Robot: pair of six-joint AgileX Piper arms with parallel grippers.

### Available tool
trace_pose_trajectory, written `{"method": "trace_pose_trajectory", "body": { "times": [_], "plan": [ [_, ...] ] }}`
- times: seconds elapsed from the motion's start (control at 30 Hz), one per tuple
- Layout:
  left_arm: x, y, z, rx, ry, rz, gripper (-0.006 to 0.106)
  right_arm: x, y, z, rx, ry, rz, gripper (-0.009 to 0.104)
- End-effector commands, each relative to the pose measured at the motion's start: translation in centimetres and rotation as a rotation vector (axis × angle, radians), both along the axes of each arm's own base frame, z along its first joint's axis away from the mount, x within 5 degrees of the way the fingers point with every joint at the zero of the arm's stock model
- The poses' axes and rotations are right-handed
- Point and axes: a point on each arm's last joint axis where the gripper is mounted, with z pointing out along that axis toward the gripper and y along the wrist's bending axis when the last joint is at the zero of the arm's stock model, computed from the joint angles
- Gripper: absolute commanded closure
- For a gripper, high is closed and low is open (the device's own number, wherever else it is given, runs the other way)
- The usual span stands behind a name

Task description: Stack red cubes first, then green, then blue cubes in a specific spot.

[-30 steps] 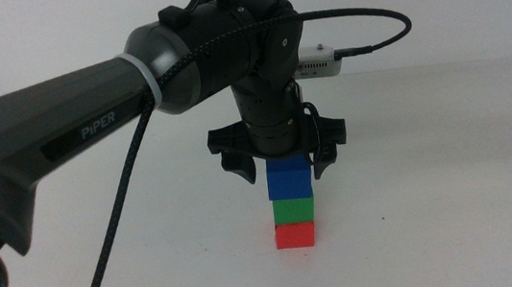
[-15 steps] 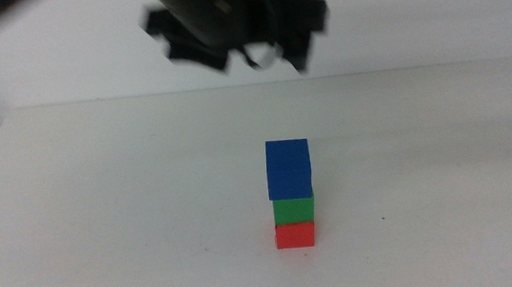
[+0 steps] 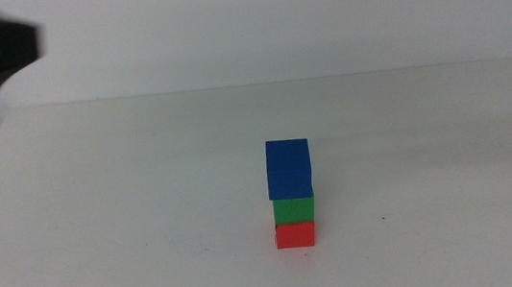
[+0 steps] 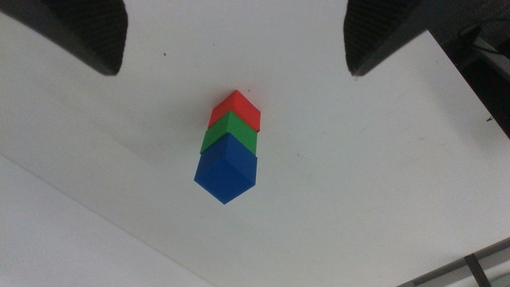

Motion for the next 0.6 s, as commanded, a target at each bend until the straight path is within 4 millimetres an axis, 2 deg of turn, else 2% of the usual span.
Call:
{"method": "trace_pose_trajectory", "body": {
  "times": [0.0,0.1,0.23,0.33,0.57],
  "plan": [
    [-2.5,1.3,-1.4,-0.07,-0.137,0.068,0.007,0.0,0.0,0.0,-0.004,-0.008,0.002,0.004],
    [-4.3,2.5,-3.8,-0.125,-0.178,0.165,0.007,0.0,0.0,0.0,-0.004,-0.008,0.002,0.004],
    [-6.3,2.7,-6.1,-0.206,-0.152,0.194,0.007,0.0,0.0,0.0,-0.004,-0.008,0.002,0.004],
    [-7.5,2.8,-6.6,-0.204,-0.176,0.192,0.007,0.0,0.0,0.0,-0.004,-0.008,0.002,0.004],
    [-9.2,3.0,-6.1,-0.19,-0.254,0.189,0.007,0.0,0.0,0.0,-0.004,-0.008,0.002,0.004]
  ]
}}
